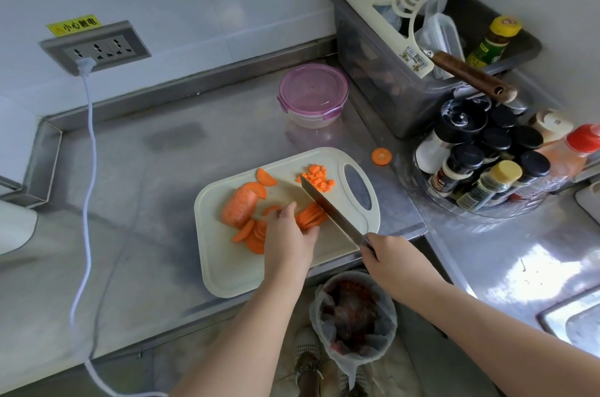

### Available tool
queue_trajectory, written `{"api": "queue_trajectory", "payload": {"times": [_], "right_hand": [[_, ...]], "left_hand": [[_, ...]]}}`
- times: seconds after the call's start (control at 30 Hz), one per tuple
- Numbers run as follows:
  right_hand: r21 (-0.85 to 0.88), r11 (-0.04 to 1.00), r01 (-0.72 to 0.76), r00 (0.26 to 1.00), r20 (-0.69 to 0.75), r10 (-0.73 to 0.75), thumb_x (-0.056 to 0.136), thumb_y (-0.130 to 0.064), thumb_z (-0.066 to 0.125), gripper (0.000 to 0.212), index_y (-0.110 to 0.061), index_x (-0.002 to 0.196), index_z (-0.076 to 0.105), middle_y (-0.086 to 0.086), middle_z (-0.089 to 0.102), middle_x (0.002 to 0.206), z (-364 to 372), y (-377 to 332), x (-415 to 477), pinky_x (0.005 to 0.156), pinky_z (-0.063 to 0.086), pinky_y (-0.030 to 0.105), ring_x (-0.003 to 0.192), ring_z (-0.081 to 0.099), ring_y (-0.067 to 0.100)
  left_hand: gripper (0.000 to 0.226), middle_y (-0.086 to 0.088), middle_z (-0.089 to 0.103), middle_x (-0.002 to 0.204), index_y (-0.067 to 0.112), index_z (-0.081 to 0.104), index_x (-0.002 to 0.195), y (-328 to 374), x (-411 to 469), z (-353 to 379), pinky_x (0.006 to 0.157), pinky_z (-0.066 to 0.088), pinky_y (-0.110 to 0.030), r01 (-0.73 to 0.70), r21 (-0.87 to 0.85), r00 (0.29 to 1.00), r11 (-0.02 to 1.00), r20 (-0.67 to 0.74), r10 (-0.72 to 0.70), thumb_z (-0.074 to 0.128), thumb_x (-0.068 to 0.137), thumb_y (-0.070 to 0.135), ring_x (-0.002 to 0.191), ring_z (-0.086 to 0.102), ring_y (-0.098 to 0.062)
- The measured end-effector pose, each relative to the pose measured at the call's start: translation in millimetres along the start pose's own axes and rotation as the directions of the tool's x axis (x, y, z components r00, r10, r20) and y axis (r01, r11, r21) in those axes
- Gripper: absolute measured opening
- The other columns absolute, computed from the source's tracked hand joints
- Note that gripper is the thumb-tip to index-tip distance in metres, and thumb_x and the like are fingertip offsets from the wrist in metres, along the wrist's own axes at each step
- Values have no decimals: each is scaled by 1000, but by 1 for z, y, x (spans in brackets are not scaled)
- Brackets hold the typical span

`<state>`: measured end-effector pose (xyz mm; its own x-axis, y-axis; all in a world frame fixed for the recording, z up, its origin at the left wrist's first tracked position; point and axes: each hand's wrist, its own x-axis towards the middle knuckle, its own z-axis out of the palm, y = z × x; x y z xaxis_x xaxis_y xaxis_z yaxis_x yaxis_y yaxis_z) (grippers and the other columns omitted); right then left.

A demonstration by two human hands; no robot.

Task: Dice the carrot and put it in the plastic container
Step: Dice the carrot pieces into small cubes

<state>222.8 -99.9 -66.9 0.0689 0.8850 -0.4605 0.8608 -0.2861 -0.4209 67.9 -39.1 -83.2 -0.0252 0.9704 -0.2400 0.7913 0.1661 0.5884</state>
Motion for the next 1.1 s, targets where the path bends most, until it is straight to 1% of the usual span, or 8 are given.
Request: {"api": "queue_trajectory", "payload": {"times": [0.17,0.3,0.47,0.63,0.7,0.8,0.97,1.1], "right_hand": [[12,1000,-9,1000,8,9,102,-27,38,25,-17,102,61,-1,62,80,0,1,1,63,50,24,68,59,11],[22,1000,-7,1000,13,7,102,-27,39,25,-18,107,62,-3,62,82,1,2,3,63,49,20,70,59,8],[38,999,-12,1000,11,12,102,-28,39,26,-19,112,62,-5,61,83,3,2,3,65,52,20,71,59,7],[38,999,-1,1000,-11,2,102,-28,39,25,-18,110,61,-10,52,73,5,3,3,53,37,13,63,52,3],[38,999,-3,1000,-19,4,103,-27,39,24,-17,108,60,-10,51,71,6,3,2,52,35,13,62,51,3],[42,999,-6,1000,-25,7,103,-27,38,24,-17,105,59,-9,52,71,6,2,2,51,34,14,61,51,4],[45,999,3,1000,-7,-3,103,-29,38,25,-19,109,60,-7,57,78,7,3,3,57,41,14,66,55,4],[59,998,-2,1000,0,2,102,-29,39,25,-19,110,61,-5,60,81,7,3,3,61,47,16,69,58,6]], "left_hand": [[53,1,59,126,13,44,140,-2,-17,3,99,43,-27,108,-275,994,955,3,-111,62,91,21,116,56,-14],[54,2,56,134,14,39,143,2,-24,7,96,39,-20,118,-313,992,942,-2,-125,58,93,17,119,53,-10],[56,1,51,141,16,34,146,5,-27,10,101,38,-23,116,-299,993,947,16,-117,55,95,20,127,49,-11],[56,-1,47,137,17,37,144,3,-22,7,97,39,-25,51,-153,997,987,-43,-58,57,93,21,124,47,-15],[58,0,40,141,19,35,145,4,-15,3,96,40,-26,-28,37,999,999,-45,30,58,92,26,128,42,-19],[57,2,38,144,21,36,143,8,-1,1,96,42,-30,-118,300,993,946,17,118,57,92,36,129,41,-23],[37,0,50,129,18,56,124,12,16,2,89,43,-32,-122,344,993,931,40,115,57,91,35,117,50,-23],[30,0,54,121,18,61,116,10,20,5,83,45,-31,-118,314,993,942,32,114,57,91,34,110,53,-22]]}}
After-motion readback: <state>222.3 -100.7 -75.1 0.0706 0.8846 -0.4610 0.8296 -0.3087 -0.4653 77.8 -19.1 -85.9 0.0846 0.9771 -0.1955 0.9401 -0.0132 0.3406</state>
